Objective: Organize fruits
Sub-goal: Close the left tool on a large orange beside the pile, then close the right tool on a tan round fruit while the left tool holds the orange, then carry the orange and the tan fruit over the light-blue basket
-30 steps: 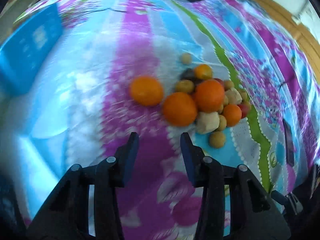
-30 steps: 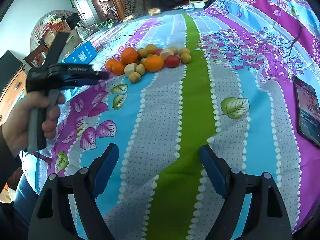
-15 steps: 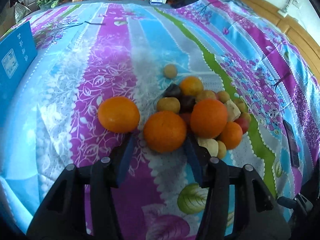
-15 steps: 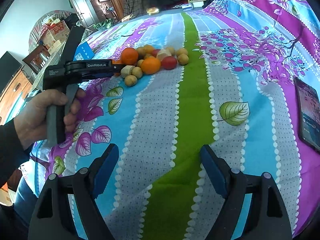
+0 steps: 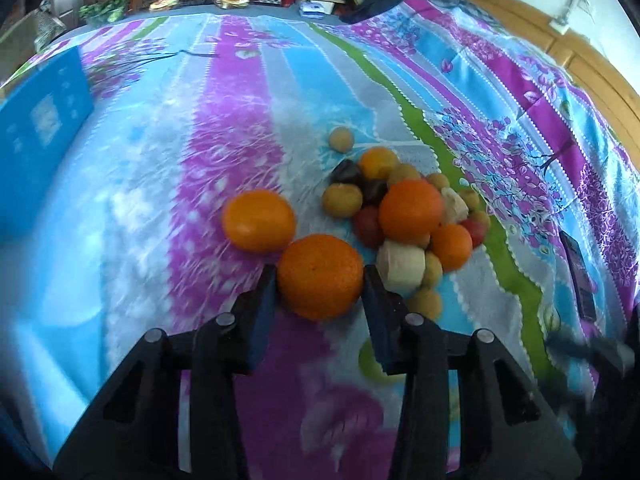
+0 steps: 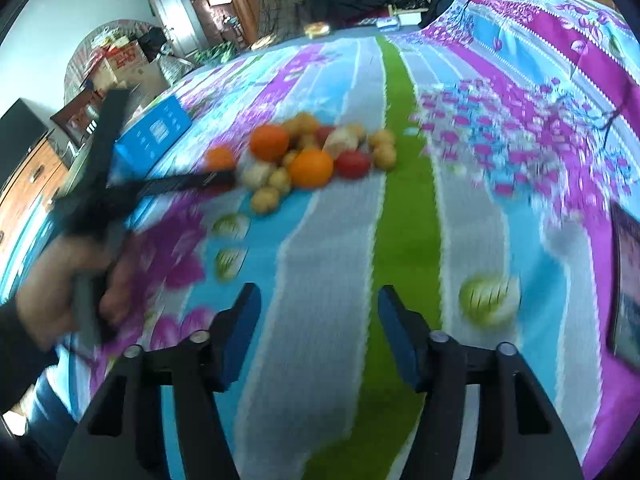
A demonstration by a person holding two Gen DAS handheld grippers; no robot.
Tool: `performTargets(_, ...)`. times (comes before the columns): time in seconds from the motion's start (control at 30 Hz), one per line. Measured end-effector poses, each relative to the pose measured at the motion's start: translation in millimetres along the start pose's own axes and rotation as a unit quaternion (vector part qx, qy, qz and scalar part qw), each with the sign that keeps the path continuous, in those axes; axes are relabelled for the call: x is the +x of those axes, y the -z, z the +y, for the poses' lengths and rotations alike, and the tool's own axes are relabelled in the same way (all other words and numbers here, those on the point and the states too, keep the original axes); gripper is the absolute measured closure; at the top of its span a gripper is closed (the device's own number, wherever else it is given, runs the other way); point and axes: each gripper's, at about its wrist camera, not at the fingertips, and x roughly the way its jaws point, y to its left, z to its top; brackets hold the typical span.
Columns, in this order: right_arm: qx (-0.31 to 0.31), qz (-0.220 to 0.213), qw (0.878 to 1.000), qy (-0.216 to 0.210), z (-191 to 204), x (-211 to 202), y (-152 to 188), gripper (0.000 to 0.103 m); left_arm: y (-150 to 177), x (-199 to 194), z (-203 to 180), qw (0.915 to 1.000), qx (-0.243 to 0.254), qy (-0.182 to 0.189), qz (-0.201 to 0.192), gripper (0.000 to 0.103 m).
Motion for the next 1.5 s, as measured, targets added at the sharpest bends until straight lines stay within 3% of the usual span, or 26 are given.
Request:
performTargets(0.27, -0.001, 0.017, 0.999, 0.043, -37, 59, -60, 0.051, 21, -10, 7, 0.9998, -0.017, 0.002, 0.005, 0.061)
performTargets(0.3, -0.01, 0.02, 0.998, 0.05, -40, 63, -65, 0.054, 21, -11, 8, 0.9998, -0.017, 0.003, 0.005, 0.06)
performTargets(0.33, -0.019, 0.021, 0.998, 0.055, -42, 65, -69, 0.064, 20, -10, 8, 0.9998, -0.017, 0.004, 0.006, 0.06)
performTargets(0.43, -0.057, 0.032, 0.996, 0.062, -47, 75, -75, 0.065, 19, -8, 11, 0.9997, -0.021, 0.009, 0.005, 0.06)
performTargets(0.63, -0.105, 0.031, 0.993, 0.033, -41, 86, -81, 0.065, 19, -6, 11, 0.9997, -0.02, 0.011, 0.003, 0.06)
performTargets(0.8, -0.11, 0.027, 0.993, 0.04, -40, 95, -87, 0.065, 18, -4, 10, 0.9998, -0.02, 0.009, 0.002, 0.059)
performTargets(0.9, -0.11, 0.024, 0.992, 0.049, -40, 96, -86, 0.07, 17, -3, 8, 0.9998, -0.017, 0.004, 0.001, 0.059)
performTargets(0.93, -0.111, 0.022, 0.992, 0.055, -39, 96, -86, 0.076, 17, -3, 8, 0.9998, -0.017, 0.003, 0.001, 0.06)
performTargets(1.1, -0.085, 0.015, 0.994, 0.073, -35, 82, -86, 0.077, 14, -12, 5, 0.9995, -0.021, -0.022, -0.008, 0.061)
performTargets(1.33, -0.007, 0.0, 0.996, 0.091, -15, 26, -78, 0.077, -1, -63, -6, 0.9967, -0.018, -0.072, -0.034, 0.061)
performTargets(1.5, 0.0, -0.012, 0.995, 0.098, 10, -9, -76, 0.077, -3, -98, -12, 0.9944, -0.018, -0.096, -0.041, 0.061)
